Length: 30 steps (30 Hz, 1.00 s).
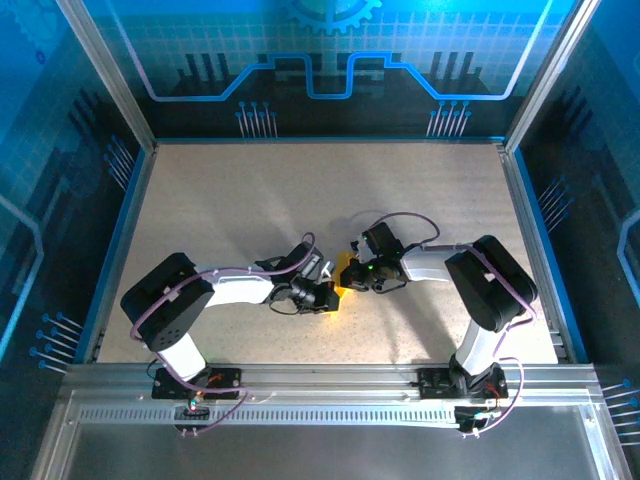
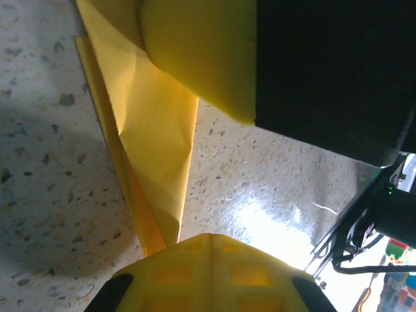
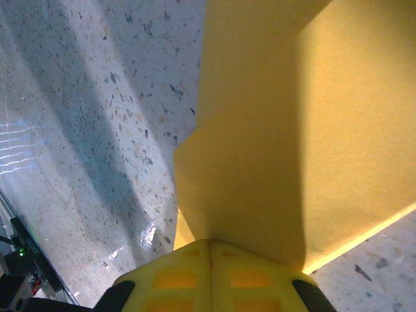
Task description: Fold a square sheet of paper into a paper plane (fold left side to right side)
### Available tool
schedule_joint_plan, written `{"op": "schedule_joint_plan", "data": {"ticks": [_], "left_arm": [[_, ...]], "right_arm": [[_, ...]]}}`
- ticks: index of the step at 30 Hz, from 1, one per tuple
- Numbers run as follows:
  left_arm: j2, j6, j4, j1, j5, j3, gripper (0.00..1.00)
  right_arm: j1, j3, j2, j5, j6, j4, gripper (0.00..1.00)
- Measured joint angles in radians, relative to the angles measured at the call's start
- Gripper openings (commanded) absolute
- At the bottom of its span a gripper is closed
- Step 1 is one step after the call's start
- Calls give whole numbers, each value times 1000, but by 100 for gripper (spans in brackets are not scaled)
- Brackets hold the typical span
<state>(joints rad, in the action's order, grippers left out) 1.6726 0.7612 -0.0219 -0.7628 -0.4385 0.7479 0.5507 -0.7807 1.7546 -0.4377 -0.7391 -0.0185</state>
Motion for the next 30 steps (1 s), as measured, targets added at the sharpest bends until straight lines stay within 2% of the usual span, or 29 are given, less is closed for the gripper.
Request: {"op": "schedule_joint_plan", "data": {"ticks": [30], "left_arm": [[10,0,-21,3,12,-31,0]], "right_arm": [[7,-35,10,15,26,-60,5]]}}
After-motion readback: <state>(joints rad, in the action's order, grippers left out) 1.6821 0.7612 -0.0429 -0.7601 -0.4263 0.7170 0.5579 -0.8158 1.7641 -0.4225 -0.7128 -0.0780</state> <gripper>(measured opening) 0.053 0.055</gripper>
